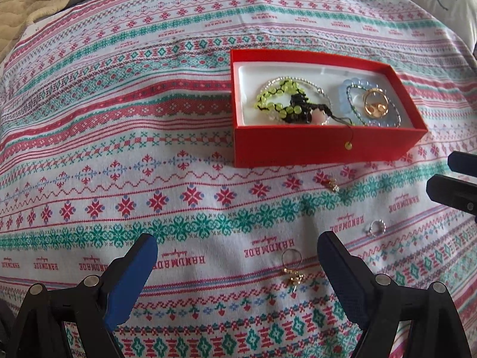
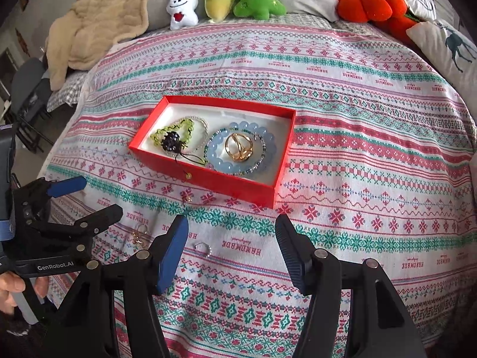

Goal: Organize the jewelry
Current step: 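Move the left tool to the gold hoop earring and close on it, then grasp the small silver ring with the right tool while the left tool holds the earring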

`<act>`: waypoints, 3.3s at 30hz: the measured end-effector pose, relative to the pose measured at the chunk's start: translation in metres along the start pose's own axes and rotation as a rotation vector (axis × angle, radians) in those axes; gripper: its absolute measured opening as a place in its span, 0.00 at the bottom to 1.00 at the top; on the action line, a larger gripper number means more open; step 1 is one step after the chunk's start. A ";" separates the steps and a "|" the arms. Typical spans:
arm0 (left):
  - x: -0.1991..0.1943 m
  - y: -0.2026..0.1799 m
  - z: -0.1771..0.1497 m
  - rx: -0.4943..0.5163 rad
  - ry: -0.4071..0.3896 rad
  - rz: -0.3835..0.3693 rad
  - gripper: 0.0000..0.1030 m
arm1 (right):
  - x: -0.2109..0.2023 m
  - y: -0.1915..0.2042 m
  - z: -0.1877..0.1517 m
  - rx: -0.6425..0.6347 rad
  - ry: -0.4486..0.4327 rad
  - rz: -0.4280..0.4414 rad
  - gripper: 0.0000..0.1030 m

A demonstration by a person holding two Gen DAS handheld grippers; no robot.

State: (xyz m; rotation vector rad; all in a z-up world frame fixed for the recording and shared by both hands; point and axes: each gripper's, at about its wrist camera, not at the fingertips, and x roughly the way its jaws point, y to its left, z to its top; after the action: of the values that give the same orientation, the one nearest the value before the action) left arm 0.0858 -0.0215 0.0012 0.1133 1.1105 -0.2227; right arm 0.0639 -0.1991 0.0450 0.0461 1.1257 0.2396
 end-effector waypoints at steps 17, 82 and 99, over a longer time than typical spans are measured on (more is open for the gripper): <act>0.025 -0.005 -0.008 -0.097 0.137 -0.100 0.54 | 0.030 -0.005 -0.023 0.042 0.154 -0.073 0.62; 0.028 0.002 -0.011 -0.084 0.144 -0.058 0.13 | 0.083 0.045 -0.005 0.018 0.265 -0.050 0.16; 0.026 -0.003 -0.009 -0.079 0.146 -0.054 0.13 | 0.067 0.038 -0.007 0.010 0.255 -0.036 0.37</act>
State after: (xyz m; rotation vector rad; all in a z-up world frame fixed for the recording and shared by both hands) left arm 0.0884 -0.0255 -0.0264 0.0295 1.2677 -0.2215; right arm 0.0788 -0.1484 -0.0120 0.0040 1.3802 0.2120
